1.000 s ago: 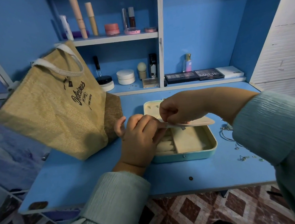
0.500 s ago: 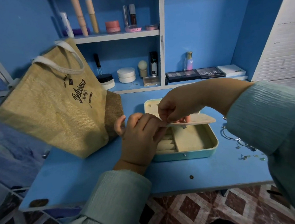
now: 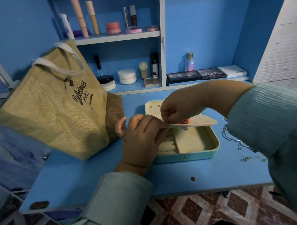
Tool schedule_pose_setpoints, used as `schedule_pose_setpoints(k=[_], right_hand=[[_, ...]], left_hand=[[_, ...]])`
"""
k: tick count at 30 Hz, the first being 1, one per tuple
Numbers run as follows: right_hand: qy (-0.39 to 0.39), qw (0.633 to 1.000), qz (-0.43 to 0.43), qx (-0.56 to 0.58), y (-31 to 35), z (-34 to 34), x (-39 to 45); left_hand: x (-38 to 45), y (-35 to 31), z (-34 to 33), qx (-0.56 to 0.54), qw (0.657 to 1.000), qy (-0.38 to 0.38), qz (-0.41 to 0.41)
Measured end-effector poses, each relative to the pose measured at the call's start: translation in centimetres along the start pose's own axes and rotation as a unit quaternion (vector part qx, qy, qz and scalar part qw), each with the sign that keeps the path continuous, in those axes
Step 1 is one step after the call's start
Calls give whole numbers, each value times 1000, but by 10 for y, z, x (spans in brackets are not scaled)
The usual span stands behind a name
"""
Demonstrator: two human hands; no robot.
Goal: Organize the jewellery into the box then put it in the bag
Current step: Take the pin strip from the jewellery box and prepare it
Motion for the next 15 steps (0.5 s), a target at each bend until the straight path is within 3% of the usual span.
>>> schedule_pose_setpoints(k=[15], right_hand=[[-26, 998, 6, 50, -1, 2, -4]], left_hand=[[-1, -1, 2, 21, 1000, -22, 3]])
Point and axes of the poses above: each hand's wrist, its own x-axis towards the middle knuckle, its own z-axis out of the back of the hand, y = z × x, the point moved 6 cm from there along x, towards the middle knuckle, and after that the axes turned 10 degrees about y, right-handed, at the moved point
